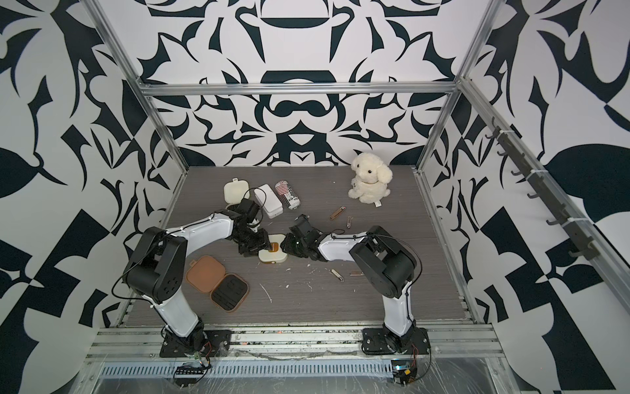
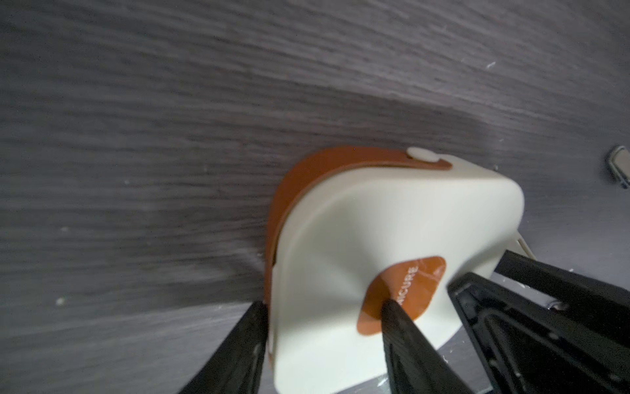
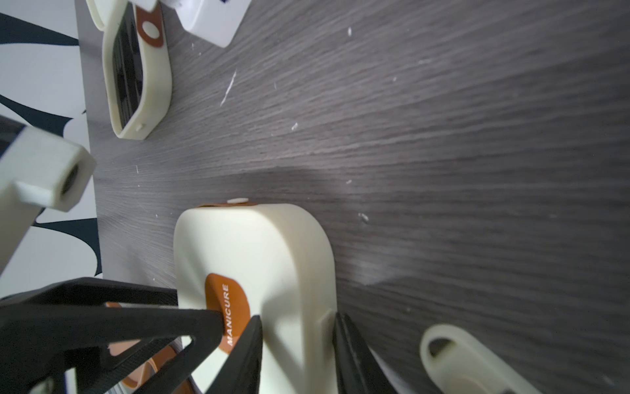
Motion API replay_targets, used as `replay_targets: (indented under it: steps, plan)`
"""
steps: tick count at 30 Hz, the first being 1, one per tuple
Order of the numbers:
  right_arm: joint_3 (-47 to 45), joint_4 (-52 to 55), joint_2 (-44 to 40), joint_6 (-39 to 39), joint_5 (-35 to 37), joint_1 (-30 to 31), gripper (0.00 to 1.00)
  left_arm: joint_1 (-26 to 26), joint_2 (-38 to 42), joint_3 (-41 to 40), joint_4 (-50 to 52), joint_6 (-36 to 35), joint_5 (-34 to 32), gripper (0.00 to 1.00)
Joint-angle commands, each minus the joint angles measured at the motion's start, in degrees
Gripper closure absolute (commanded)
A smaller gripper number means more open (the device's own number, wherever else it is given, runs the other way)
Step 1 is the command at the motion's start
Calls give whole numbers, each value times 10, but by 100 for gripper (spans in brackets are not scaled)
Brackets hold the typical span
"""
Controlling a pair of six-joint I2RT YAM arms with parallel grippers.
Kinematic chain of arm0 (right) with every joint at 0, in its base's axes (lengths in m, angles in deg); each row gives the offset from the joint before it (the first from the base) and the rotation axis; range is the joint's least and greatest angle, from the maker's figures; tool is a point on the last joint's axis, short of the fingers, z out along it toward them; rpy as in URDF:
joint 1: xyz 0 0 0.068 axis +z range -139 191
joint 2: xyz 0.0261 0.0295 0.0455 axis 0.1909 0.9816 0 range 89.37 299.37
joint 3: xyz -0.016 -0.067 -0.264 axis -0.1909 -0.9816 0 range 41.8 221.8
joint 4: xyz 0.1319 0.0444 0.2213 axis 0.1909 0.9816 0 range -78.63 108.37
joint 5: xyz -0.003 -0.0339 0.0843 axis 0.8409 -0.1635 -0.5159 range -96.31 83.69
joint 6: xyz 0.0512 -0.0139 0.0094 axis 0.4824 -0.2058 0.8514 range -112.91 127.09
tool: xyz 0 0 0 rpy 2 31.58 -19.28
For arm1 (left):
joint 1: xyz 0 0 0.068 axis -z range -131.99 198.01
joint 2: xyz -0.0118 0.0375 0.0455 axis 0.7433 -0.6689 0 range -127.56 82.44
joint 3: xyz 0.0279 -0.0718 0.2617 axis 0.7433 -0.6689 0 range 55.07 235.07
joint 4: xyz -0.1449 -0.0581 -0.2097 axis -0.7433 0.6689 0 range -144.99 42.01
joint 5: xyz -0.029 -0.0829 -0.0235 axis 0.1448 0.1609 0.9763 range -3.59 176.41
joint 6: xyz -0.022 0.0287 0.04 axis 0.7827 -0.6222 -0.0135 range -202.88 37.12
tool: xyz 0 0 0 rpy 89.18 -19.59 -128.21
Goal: Organize nail clipper sets
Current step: Close the storage box at the center of the board.
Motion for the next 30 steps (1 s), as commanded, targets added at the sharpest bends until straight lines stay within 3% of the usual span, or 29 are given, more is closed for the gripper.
replay_targets:
  steps: [1, 9, 15, 25, 30]
  plan:
    - [-20, 22, 55, 23, -41, 33, 62, 8, -37, 2, -15, -2, 12, 44]
    - [-16, 21, 50, 23, -34, 37, 62, 8, -40, 3, -12, -5, 19, 44]
    - [-4, 88, -1, -21, 10, 34, 60, 3, -18, 11, 18, -8, -14, 39]
    - [22, 201, -103, -99, 77, 33, 54, -17, 57, 26, 61, -3, -58, 31]
    - [25, 217, -121, -161, 54, 34, 45, -41, 124, 28, 85, -3, -81, 28]
